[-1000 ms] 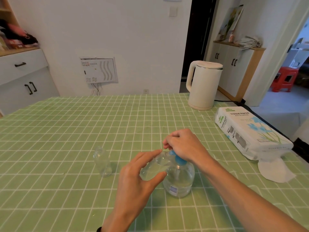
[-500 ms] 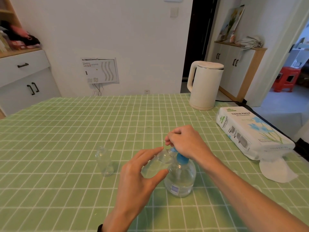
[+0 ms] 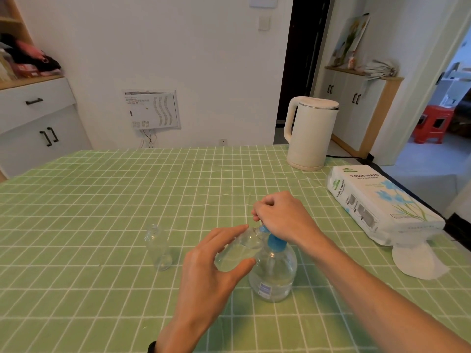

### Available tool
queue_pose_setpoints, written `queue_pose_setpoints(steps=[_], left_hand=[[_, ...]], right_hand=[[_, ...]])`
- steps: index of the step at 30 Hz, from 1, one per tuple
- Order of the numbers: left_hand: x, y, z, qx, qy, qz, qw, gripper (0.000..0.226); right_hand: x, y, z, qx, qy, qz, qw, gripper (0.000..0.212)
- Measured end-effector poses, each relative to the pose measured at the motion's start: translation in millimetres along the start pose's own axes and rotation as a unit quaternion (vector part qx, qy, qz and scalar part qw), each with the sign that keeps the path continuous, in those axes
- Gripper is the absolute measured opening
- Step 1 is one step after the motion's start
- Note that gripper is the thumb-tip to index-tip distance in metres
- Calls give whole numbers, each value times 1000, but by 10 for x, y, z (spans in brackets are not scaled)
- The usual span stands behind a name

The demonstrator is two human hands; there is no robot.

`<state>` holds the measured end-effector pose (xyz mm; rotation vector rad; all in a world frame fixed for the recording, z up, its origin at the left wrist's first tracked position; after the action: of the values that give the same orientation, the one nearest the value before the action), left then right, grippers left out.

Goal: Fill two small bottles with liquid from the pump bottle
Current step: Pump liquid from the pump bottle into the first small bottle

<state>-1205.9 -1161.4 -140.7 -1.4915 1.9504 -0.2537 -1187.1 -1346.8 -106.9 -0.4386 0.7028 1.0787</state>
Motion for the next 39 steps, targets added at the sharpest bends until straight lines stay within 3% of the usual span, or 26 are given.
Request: queue_pose_setpoints(steps=[10,24,39], left_hand=[[18,22,49,-4,-6,0,1000,60],[-5,6,-1,0,-5,1,1000,57],[22,30,52,-5,-9,1,1000,59]], right_hand=[[80,10,-86,17,-24,13,999,29],[15,-13,-35,-5,-1,17,1000,39],[76,22,-107,15,-24,13,1000,34]])
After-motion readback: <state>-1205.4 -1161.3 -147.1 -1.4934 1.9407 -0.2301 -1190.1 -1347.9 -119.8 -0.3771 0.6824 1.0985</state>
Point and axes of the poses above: each hand's wrist, its own y-axis away from the middle knuckle, its own x-axis out of the palm, z = x × y, the point moved 6 cm from there along -y, towards the middle knuckle, and after that the axes turned 1 degree about -x, right-handed, at the moved point
